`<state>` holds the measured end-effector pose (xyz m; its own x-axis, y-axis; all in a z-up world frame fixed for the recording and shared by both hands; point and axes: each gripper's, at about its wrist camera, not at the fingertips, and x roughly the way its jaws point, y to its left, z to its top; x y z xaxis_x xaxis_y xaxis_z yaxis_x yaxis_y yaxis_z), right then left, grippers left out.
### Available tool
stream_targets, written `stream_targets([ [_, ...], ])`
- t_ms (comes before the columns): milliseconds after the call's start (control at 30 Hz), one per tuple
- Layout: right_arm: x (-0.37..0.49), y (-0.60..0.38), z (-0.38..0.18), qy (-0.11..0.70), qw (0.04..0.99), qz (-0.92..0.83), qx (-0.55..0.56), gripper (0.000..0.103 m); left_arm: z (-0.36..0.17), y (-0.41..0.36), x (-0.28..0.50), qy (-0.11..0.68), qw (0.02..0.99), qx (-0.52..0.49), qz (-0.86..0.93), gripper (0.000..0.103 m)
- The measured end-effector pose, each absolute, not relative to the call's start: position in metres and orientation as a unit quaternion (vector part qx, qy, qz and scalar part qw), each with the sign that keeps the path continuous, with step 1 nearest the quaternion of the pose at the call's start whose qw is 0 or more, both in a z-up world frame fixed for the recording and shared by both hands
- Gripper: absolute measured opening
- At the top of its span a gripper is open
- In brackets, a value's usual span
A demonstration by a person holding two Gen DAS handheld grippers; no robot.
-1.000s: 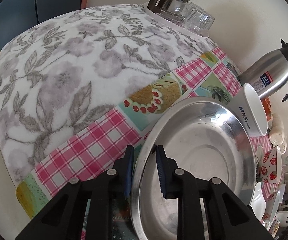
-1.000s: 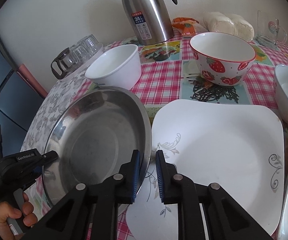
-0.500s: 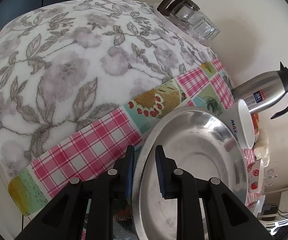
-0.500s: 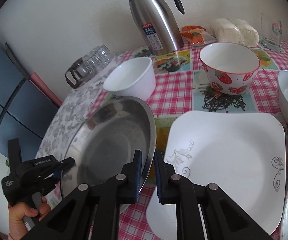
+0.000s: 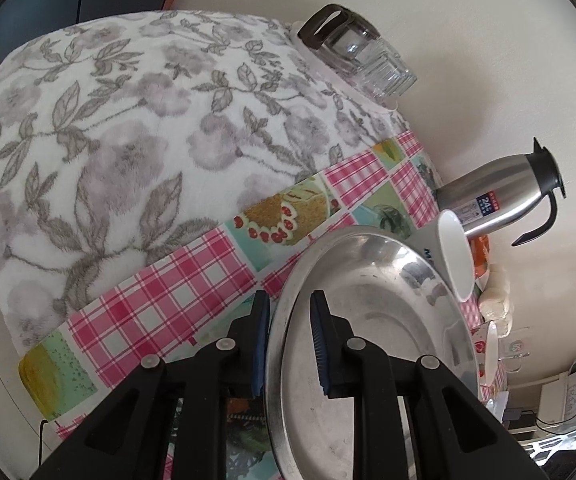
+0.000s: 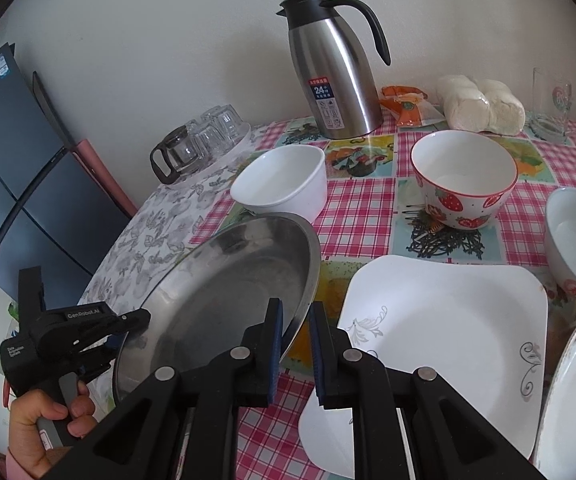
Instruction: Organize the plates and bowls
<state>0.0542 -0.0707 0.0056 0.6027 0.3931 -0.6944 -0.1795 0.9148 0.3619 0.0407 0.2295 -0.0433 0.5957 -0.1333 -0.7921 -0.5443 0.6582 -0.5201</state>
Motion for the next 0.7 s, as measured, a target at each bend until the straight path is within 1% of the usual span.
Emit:
stream_targets([
  [167, 0.05, -0.079, 0.012, 0.411, 0.886, 0.166, 0.138, 0.014, -0.024, 0.223, 0.035, 0.411, 0.814, -0.394, 0.113, 0.021],
  [400, 0.045, -0.094, 0.014, 0.414, 0.886, 0.158, 0.134, 0.014, -0.01, 0.206, 0.03, 0.406, 0.821, -0.39, 0.095, 0.021],
  [700, 0.039, -0.126, 0.013, 0.42, 0.89, 0.131, 0.12, 0.014, -0.006, 0.164, 0.035, 0.425, 0.829, -0.357, 0.07, 0.021],
])
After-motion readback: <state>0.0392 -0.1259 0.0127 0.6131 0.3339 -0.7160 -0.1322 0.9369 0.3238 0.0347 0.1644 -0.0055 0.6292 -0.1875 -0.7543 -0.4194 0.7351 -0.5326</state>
